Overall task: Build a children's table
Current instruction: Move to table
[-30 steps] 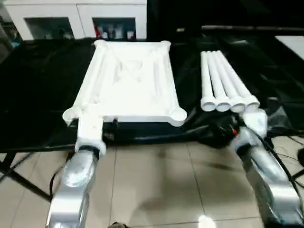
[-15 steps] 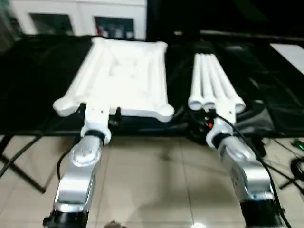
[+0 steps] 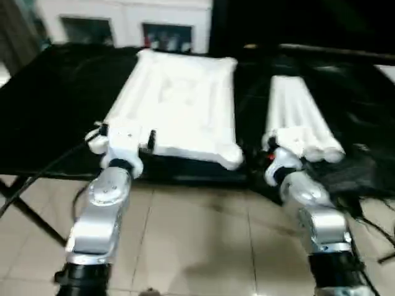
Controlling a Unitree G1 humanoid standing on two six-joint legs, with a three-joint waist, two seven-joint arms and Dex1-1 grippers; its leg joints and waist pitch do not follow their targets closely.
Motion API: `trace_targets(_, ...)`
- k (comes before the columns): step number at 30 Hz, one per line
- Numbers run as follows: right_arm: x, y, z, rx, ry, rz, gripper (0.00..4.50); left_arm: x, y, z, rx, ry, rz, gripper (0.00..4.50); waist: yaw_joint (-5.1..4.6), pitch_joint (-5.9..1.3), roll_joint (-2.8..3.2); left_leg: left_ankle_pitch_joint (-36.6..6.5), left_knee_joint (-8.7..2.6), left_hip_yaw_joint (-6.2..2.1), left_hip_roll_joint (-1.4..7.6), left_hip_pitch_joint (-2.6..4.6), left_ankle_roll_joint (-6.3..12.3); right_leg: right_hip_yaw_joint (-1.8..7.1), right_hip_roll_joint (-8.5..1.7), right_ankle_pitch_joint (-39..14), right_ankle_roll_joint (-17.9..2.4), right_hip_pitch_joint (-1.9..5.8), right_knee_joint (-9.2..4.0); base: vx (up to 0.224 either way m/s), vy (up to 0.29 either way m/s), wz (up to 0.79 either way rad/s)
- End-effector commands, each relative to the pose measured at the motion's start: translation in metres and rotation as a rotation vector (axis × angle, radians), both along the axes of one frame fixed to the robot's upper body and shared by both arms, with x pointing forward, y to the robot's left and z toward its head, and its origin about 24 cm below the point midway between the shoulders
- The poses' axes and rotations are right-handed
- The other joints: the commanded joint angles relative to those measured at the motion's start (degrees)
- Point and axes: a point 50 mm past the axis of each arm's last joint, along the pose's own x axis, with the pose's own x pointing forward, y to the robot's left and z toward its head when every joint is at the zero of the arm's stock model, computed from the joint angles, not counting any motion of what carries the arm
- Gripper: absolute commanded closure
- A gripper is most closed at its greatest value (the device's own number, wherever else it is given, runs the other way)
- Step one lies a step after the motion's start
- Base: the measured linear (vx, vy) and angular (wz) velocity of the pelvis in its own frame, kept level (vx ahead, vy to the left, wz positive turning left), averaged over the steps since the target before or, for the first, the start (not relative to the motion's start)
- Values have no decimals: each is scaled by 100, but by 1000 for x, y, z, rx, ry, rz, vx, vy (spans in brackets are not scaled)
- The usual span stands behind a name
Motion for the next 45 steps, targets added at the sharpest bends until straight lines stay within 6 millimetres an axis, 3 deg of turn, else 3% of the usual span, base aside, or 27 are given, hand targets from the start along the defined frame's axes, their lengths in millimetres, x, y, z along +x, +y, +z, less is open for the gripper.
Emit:
trace_targets(1, 0, -11, 1, -25, -10, -16, 12, 2, -13, 4, -17, -9, -52, 83, -183, -521, 133, 3025, -393, -737, 979, 950, 2642, 209, -236, 77, 556, -715, 15, 136, -30, -10)
trace_targets(2, 0, -9, 2, -27, -14, -5, 12, 3, -13, 4, -18, -10, -53, 83, -191, -471, 8, 2974, -442, -424, 765, 761, 2710, 316, -256, 631, 539, -759, -113, 136, -30, -10)
trace_targets(4, 0, -3, 3, -22, -25, 18, 12, 3, -12, 5, -23, -12, -55, 83, -139, -378, -413, 717, -251, 220, -131, 281, 1872, 659, -360, 1356, -52, -204, -978, 71, -72, 3)
trace_targets(5, 0, -2, 4, -24, -25, 19, 12, 4, -12, 4, -26, -11, -55, 83, -7, -291, -631, -299, 25, 299, -408, -128, 1515, 1009, -538, -273, 146, 166, -1402, 66, -87, 8)
trace_targets(6, 0, -2, 4, -28, -24, 18, 12, 4, -12, 4, -27, -10, -55, 83, 169, -434, -457, -213, 496, -2, -274, -410, 738, 1288, -1066, -544, -1139, 721, -1312, 127, -90, 2)
trace_targets(7, 0, -1, 3, -37, -24, 17, 12, 4, -12, 4, -32, -9, -57, 83, 119, -353, -393, 94, 531, -60, -206, -520, 325, 1139, -1007, -267, -1537, 754, -1302, 122, -57, -10)
trace_targets(10, 0, -2, 3, -43, -21, 11, 12, 3, -13, 0, -34, 1, -63, 83, 84, -241, -118, 273, 38, -104, 141, -342, 184, 733, -870, -902, -1919, 544, -1478, 109, -2, -6)
trace_targets(12, 0, -3, 2, -46, -18, 4, 12, 2, -14, 0, -33, 5, -69, 83, -279, -333, 265, -771, -698, -508, 639, 381, 467, 174, -14, -712, -960, 79, -785, 119, 68, -3)
trace_targets(15, 2, -6, 2, -68, -23, -19, 12, 3, -14, 0, -29, 6, -75, 83, -367, -336, 163, -627, -669, -702, 794, 757, 1770, 268, -172, 208, -128, -449, -316, 122, 35, 4)
trace_targets(17, 2, -6, 2, -63, -22, -26, 12, 4, -14, 0, -31, 5, -77, 83, -343, -296, -42, -321, -553, -374, 414, 550, 2074, 415, -339, 659, -170, -304, -732, 84, -13, 5)
trace_targets(18, 2, -6, 2, -59, -20, -25, 12, 4, -15, 0, -32, 6, -79, 83, -182, -332, -261, -443, -210, 42, -140, -41, 1715, 793, -623, 551, -658, 378, -1169, 56, -71, 4)
trace_targets(19, 2, -7, 2, -59, -21, -23, 12, 4, -15, 0, -31, 6, -81, 83, -182, -332, -261, -443, -210, 42, -140, -41, 1715, 793, -623, 551, -658, 378, -1169, 79, -92, 3)
trace_targets(20, 1, -7, 2, -60, -22, -22, 12, 4, -16, 0, -30, 7, -84, 83, 95, -432, -328, -85, 413, 18, -206, -509, 1045, 1206, -1098, -545, -1108, 942, -1403, 79, -92, 3)
trace_targets(21, 1, -8, 2, -60, -24, -22, 12, 4, -17, -1, -32, 10, -91, 83, 118, -341, -234, 234, 372, -38, -117, -571, 663, 1057, -1018, -479, -1402, 842, -1403, 98, -57, -3)
trace_targets(23, 1, -8, 2, -57, -23, -23, 12, 4, -18, -1, -33, 11, -94, 83, 106, -332, -153, 472, 199, -45, -23, -574, 513, 878, -875, -395, -1687, 844, -1393, 91, -11, -6)
trace_targets(24, 1, -8, 1, -53, -20, -24, 12, 4, -18, -2, -34, 14, -96, 83, 50, -324, 175, 565, -456, -58, 246, -217, 528, 376, -377, -538, -1338, 609, -1306, 95, 36, -3)
trace_targets(25, 0, -9, 1, -52, -19, -25, 12, 4, -18, -2, -34, 14, -96, 83, -102, -280, 227, 204, -579, -226, 391, -50, 704, 247, -107, -536, -1119, 395, -1089, 126, 61, -3)
trace_targets(27, 0, -8, 0, -64, -12, -19, 12, 3, -18, -2, -37, 16, -95, 83, -383, -416, 208, -306, -616, -814, 837, 788, 1807, 224, -88, -211, -344, -318, -312, 130, 57, 0)
trace_targets(29, -1, -5, -1, -88, -12, 6, 12, 2, -18, -2, -39, 16, -95, 83, -392, -415, 160, 318, -551, -820, 838, 781, 2441, 289, -174, -26, 70, -497, -193, 90, 14, 7)
trace_targets(30, -1, -4, -3, -104, -7, 15, 12, 1, -18, -3, -41, 18, -96, 83, -316, -343, -49, 421, -547, -670, 425, 419, 2785, 408, -262, 486, 234, -343, -476, 61, -26, 7)
trace_targets(32, 0, -4, -3, -101, -4, 14, 12, 0, -18, -3, -42, 20, -96, 83, -10, -259, -351, -552, 94, -66, -366, -367, 1892, 854, -1068, 64, 242, 467, -1435, 44, -84, 30)
trace_targets(33, 0, -4, -2, -90, -8, 14, 12, -1, -18, -4, -43, 22, -94, 83, 72, -356, -306, -312, 492, -156, -177, -602, 1288, 833, -1467, -749, 295, 804, -1502, 69, -99, 39)
trace_targets(37, 1, -5, -2, -69, -9, 4, 12, -1, -16, -5, -39, 25, -93, 83, 33, -290, 34, 324, -421, -27, 216, -257, 615, 335, -468, -914, -1101, 614, -1341, 95, -30, 17)
trace_targets(39, 1, -7, -1, -63, -11, 5, 12, -2, -16, -7, -26, 28, -101, 83, -321, -404, 191, 111, -600, -684, 731, 775, 1673, 107, -89, -283, -736, -189, -520, 123, 15, 5)
trace_targets(40, 1, -7, -1, -63, -11, 5, 12, -2, -16, -7, -26, 28, -102, 83, -332, -428, 155, 248, -583, -769, 806, 881, 2021, 148, -132, -226, -490, -307, -409, 113, 10, 10)
trace_targets(43, 1, -8, -1, -66, -15, 11, 12, -4, -16, -9, -27, 32, -100, 83, -289, -335, -36, 520, -537, -435, 542, 613, 2462, 409, -336, 545, -8, -403, -552, 87, -22, 7)
trace_targets(45, 1, -8, 0, -64, -17, 12, 12, -4, -16, -9, -26, 33, -105, 83, 81, -262, -390, -571, 223, 81, -238, -163, 1224, 1235, -1070, -1194, -597, 580, -1552, 63, -72, 6)
